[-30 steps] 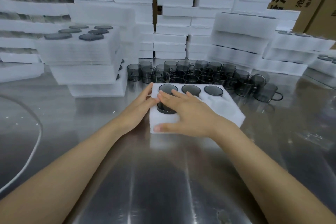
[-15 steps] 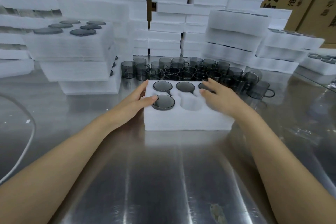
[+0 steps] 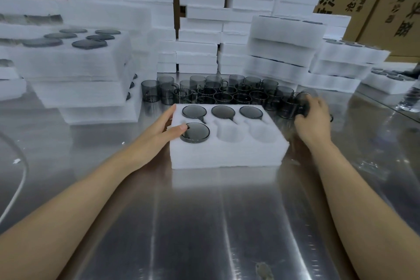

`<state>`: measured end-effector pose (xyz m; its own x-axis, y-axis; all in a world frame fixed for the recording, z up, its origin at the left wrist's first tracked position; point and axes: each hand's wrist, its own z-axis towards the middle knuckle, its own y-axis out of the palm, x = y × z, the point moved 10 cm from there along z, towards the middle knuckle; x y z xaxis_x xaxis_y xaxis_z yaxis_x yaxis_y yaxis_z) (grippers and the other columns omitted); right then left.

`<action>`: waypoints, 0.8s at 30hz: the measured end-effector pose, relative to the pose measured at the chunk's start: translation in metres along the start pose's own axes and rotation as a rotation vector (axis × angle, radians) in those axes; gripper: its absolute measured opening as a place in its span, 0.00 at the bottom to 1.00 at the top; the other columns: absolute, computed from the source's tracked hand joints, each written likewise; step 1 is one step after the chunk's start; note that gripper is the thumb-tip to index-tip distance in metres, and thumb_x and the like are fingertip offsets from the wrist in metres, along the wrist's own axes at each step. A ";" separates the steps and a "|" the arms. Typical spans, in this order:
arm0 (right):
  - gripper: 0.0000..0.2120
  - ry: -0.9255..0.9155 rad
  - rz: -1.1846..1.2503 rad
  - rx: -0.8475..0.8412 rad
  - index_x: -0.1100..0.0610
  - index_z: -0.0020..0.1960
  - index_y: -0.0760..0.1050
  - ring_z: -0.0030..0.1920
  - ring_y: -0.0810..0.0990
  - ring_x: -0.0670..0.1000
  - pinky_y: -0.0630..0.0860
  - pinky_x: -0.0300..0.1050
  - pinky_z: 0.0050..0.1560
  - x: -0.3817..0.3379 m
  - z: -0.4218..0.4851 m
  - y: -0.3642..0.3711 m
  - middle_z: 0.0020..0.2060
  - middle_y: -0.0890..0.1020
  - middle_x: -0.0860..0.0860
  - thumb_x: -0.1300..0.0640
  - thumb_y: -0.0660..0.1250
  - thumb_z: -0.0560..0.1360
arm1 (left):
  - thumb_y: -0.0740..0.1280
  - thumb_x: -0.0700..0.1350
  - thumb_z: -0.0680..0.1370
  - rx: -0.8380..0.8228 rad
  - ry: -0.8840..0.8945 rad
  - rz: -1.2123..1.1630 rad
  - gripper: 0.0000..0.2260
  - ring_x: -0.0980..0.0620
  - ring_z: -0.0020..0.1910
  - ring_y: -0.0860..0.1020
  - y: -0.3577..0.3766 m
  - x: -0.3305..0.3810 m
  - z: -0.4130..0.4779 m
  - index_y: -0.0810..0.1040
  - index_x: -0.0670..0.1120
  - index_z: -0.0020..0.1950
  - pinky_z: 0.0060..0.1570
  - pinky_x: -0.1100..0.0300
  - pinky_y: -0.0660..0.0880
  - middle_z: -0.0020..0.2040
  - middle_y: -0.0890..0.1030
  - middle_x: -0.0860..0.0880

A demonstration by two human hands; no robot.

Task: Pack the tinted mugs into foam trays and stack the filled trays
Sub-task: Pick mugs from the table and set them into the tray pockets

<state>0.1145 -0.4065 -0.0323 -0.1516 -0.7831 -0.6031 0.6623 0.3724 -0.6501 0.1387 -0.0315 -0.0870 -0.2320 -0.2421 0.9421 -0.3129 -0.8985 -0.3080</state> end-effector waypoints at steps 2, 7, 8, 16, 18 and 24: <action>0.30 0.008 -0.057 -0.099 0.62 0.75 0.60 0.71 0.64 0.58 0.65 0.49 0.66 0.011 0.005 0.011 0.72 0.64 0.60 0.67 0.62 0.74 | 0.66 0.64 0.70 -0.005 0.000 0.009 0.39 0.65 0.74 0.57 0.000 0.000 0.000 0.53 0.60 0.78 0.76 0.55 0.54 0.76 0.57 0.66; 0.30 0.048 -0.057 -0.088 0.62 0.75 0.60 0.66 0.68 0.63 0.66 0.49 0.63 0.015 0.007 0.012 0.70 0.64 0.63 0.66 0.63 0.74 | 0.67 0.68 0.66 -0.013 -0.007 0.004 0.42 0.64 0.74 0.58 -0.001 -0.001 0.002 0.54 0.62 0.77 0.76 0.52 0.55 0.76 0.58 0.65; 0.29 0.062 -0.043 -0.065 0.63 0.74 0.61 0.65 0.69 0.63 0.67 0.48 0.62 0.014 0.006 0.009 0.69 0.65 0.64 0.65 0.64 0.74 | 0.66 0.68 0.66 -0.015 -0.006 0.008 0.43 0.65 0.74 0.58 -0.001 -0.001 0.001 0.54 0.62 0.77 0.76 0.52 0.55 0.76 0.58 0.66; 0.40 -0.058 0.250 0.081 0.54 0.76 0.55 0.57 0.73 0.58 0.70 0.47 0.63 -0.055 -0.015 -0.024 0.64 0.62 0.57 0.51 0.73 0.72 | 0.66 0.68 0.66 -0.012 -0.009 0.017 0.43 0.67 0.73 0.57 0.000 0.001 -0.001 0.54 0.62 0.77 0.76 0.56 0.54 0.74 0.58 0.68; 0.39 -0.098 0.393 0.029 0.51 0.76 0.58 0.50 0.78 0.51 0.74 0.43 0.58 -0.082 -0.028 -0.020 0.61 0.66 0.53 0.48 0.73 0.71 | 0.66 0.69 0.65 -0.010 -0.017 0.020 0.43 0.67 0.73 0.58 0.000 0.000 -0.001 0.54 0.63 0.77 0.76 0.55 0.55 0.74 0.58 0.68; 0.14 -0.224 0.638 -0.150 0.55 0.54 0.79 0.38 0.76 0.33 0.69 0.24 0.42 -0.135 -0.066 0.002 0.52 0.73 0.51 0.51 0.73 0.72 | 0.66 0.69 0.65 -0.013 -0.015 0.026 0.43 0.67 0.73 0.58 0.000 0.001 -0.003 0.54 0.63 0.77 0.76 0.55 0.55 0.75 0.58 0.67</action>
<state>0.0878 -0.2674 0.0172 0.3998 -0.4658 -0.7894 0.4607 0.8467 -0.2663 0.1360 -0.0311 -0.0868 -0.2262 -0.2712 0.9356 -0.3190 -0.8868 -0.3343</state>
